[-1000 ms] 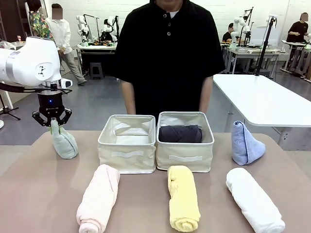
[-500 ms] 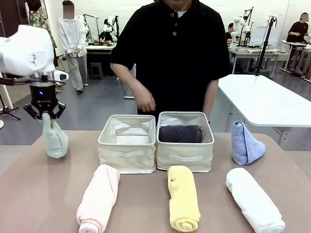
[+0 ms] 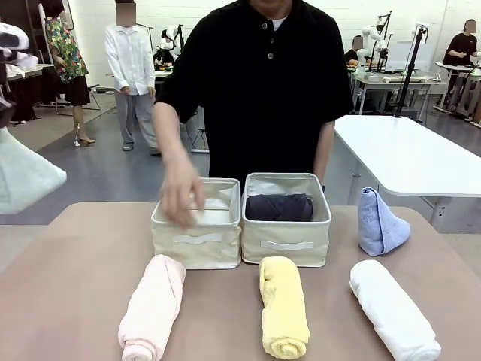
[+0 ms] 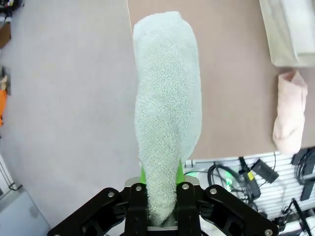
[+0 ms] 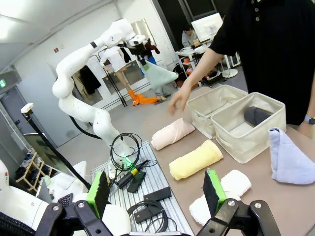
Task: Sort the towels based on their folding style.
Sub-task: Pick up one triangle-folded towel and place it in the left Fabric basket.
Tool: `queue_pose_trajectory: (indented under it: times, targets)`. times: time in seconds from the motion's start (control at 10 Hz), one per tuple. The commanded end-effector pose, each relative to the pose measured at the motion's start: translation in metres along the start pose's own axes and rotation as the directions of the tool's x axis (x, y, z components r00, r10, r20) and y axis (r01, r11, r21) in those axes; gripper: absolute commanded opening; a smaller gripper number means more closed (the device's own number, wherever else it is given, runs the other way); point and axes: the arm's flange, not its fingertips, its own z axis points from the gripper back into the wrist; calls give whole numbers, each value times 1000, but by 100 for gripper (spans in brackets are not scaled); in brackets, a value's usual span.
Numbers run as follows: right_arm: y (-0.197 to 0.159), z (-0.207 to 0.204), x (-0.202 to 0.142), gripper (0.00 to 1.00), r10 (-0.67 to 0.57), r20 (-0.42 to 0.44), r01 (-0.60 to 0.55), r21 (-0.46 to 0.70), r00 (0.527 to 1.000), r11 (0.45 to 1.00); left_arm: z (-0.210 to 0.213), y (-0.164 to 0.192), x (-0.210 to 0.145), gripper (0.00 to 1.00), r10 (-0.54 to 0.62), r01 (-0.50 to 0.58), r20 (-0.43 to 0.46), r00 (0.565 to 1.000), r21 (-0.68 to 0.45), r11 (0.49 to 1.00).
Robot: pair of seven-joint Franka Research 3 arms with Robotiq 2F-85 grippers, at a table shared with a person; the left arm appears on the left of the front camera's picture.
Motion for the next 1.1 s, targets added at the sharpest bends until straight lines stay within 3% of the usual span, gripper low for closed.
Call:
queue_pose_trajectory:
  times: [0.0,0.2,0.4,0.5,0.7,1.0]
  targets:
    - [-1,-1,1,100,-6,-2,6,5,1000,1000,-15,-5,2,4,-138,137,-38,990,-18,990]
    - [-1,-1,1,100,-6,-2,6,5,1000,1000,-21,14,-38,4,-147,147,-24,989,8,989]
    - [-1,-1,1,100,-6,-2,6,5,1000,1000,-30,54,-120,4,-50,54,32,998,-138,989]
    - [-1,-1,1,100,-6,-2,6,5,1000,1000,-36,56,-150,4,33,-19,81,996,-177,984]
    - [-1,-1,1,100,-6,-2,6,5,1000,1000,-37,47,-152,4,125,-104,83,989,-220,970]
    - [-1,-1,1,100,-6,-2,6,5,1000,1000,-35,35,-121,4,130,-118,32,991,-253,960]
